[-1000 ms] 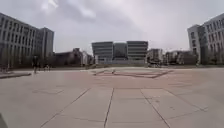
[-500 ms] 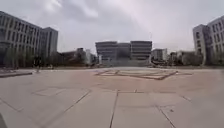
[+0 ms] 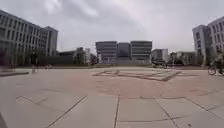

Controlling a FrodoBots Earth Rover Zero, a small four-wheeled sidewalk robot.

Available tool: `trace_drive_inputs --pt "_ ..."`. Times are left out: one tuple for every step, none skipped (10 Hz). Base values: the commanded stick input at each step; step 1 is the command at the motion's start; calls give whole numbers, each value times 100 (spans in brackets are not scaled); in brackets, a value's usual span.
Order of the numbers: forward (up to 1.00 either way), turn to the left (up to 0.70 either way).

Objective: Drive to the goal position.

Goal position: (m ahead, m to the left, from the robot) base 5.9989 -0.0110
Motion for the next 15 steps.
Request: trace_drive_inputs --pt "70 -13" --pt "70 -13" --pt "70 -4" --pt "70 1" --pt "70 1" --pt "70 1" --pt "70 1" --pt "70 1" --pt "70 1" --pt "70 1" --pt "70 1" --pt "70 1" --pt "70 1" --pt "70 1" --pt "70 1"
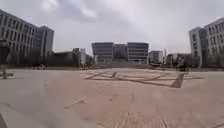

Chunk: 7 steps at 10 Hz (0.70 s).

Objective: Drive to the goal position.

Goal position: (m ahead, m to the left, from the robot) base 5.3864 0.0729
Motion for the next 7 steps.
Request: trace_drive_inputs --pt "70 1" --pt "70 1" --pt "70 1" --pt "70 1" --pt "70 1" --pt "70 1" --pt "70 1"
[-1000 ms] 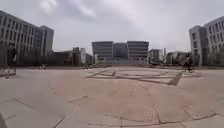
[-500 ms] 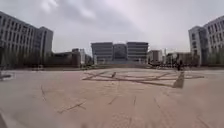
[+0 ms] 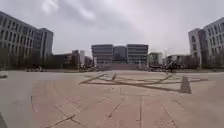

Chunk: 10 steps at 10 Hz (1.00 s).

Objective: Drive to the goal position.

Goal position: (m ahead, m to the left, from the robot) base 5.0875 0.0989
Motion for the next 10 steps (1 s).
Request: trace_drive_inputs --pt "70 1" --pt "70 1" --pt "70 1" --pt "70 1" --pt "70 1" --pt "70 1" --pt "70 1" --pt "70 1" --pt "70 1" --pt "70 1"
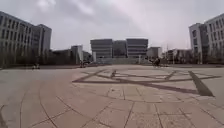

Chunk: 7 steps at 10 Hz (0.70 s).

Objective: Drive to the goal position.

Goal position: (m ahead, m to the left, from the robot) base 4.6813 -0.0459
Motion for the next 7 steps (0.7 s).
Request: trace_drive_inputs --pt "70 1" --pt "70 1" --pt "70 1" --pt "70 1" --pt "70 1" --pt "70 1" --pt "70 1"
